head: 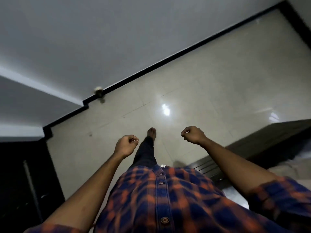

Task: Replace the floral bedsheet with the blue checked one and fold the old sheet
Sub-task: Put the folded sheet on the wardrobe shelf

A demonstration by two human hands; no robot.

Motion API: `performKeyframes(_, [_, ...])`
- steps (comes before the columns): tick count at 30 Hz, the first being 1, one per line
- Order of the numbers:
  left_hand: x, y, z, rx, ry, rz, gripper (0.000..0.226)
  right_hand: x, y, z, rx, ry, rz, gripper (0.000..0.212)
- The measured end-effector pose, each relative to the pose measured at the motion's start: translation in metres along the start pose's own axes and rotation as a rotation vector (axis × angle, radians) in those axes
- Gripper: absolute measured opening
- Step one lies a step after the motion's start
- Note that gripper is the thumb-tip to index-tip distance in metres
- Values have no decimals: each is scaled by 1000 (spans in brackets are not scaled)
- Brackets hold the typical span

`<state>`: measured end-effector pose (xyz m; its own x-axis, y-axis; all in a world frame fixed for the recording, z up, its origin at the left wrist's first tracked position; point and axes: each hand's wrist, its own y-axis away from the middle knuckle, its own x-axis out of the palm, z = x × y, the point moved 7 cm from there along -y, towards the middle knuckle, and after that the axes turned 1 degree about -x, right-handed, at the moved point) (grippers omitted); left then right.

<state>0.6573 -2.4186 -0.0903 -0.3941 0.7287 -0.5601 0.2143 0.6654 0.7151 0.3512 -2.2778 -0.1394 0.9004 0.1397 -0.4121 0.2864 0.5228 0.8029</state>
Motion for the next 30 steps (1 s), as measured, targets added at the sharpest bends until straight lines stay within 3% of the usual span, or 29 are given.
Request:
performKeyframes(11, [-11, -147, -267, 295, -131, 268, 15, -157, -25, -20, 144, -419, -331, 8])
performKeyframes(14, [8, -177, -342, 377, -211, 306, 15, -208, -31, -47, 182, -514, -426, 17])
performKeyframes(23, [126, -221, -557, 430, -419, 403, 14, -347, -64, -195, 312, -823, -512, 15])
performKeyframes(30, [268, -202, -754, 665, -541, 549, 13, -465, -54, -305, 385, -974, -657, 18])
